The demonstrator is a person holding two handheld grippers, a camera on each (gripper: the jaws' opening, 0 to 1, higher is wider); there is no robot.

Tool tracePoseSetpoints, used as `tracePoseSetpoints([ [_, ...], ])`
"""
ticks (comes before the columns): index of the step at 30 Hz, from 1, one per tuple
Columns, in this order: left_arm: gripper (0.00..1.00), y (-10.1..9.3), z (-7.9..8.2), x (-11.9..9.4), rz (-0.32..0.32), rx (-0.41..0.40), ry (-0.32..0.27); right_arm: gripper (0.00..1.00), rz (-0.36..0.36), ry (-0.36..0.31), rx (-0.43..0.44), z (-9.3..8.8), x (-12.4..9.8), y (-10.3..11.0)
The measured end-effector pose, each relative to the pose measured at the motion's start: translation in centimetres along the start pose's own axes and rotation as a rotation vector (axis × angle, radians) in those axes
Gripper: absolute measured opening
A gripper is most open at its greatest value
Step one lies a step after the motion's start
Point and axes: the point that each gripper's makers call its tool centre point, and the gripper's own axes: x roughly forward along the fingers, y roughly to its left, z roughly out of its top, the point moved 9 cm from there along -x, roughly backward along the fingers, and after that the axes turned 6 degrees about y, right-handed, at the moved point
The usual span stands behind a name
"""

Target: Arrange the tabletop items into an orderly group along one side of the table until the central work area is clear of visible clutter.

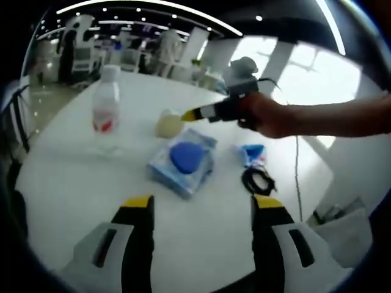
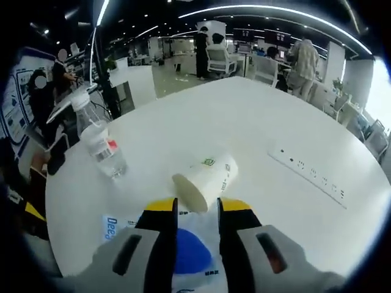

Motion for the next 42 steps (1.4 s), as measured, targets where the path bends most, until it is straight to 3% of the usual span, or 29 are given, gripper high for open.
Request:
tracePoseSetpoints([
  [4,0.6,0.1,-0.1,0.0,0.007,0.007,0.01,0.24,-0.006,0.014,0.01,0.2,0.8,0.2],
  [10,0.59,0.6,-0.2,-0.1,0.014,-0.025,0.002,0.21,-0.059,0.035,-0.05,0.4,2.0,0.0],
  [16,0.58,1.2,-0.3,-0.1,0.023,-0.068,-0.004,0.07,-0.096,0.047,-0.01,-0.1,2.4,-1.0],
  [19,0.57,1.4,-0.3,-0.1,0.026,-0.081,-0.007,0.0,-0.106,0.034,0.013,0.0,2.6,-1.6],
  [23,0.56,1.3,-0.3,0.0,0.019,-0.098,-0.004,0.0,-0.123,0.009,0.044,0.4,2.4,-2.3],
  [30,0.55,1.1,-0.3,0.1,0.028,-0.069,0.004,0.0,-0.095,-0.027,0.042,1.2,1.4,-1.8],
  [32,0.55,0.9,-0.3,0.1,0.025,-0.059,0.01,0.0,-0.084,-0.033,0.033,1.6,0.5,-1.1],
  [35,0.56,0.5,-0.2,0.2,0.018,-0.038,0.013,0.0,-0.084,-0.035,-0.068,1.6,0.2,-0.4],
  [42,0.57,0.5,-0.2,0.1,0.011,-0.031,0.014,0.0,-0.017,-0.056,-0.18,2.7,-1.2,2.0],
])
